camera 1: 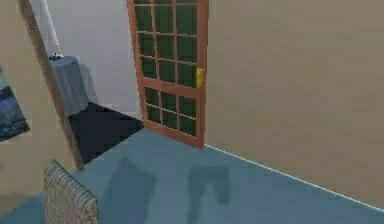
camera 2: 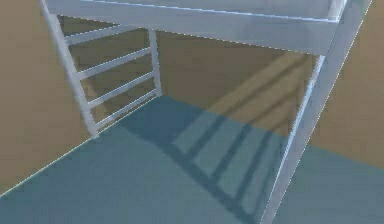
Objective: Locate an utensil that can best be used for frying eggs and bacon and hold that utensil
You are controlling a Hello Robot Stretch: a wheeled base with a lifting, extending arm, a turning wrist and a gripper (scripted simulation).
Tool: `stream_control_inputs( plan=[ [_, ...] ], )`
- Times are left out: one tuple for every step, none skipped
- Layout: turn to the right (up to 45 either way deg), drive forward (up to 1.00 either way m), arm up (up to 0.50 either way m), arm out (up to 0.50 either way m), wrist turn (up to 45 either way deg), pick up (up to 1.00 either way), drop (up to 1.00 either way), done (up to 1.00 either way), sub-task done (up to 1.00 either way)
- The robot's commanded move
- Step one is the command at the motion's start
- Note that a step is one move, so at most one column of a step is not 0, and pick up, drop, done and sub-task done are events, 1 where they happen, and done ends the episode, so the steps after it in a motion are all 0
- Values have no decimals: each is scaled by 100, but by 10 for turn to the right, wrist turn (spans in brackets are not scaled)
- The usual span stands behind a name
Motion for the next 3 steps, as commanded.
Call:
stream_control_inputs(
  plan=[
    [0,75,0,0,0,0,0,0,0],
    [-360,0,0,0,0,0,0,0,0],
    [0,100,0,0,0,0,0,0,0]
  ],
)
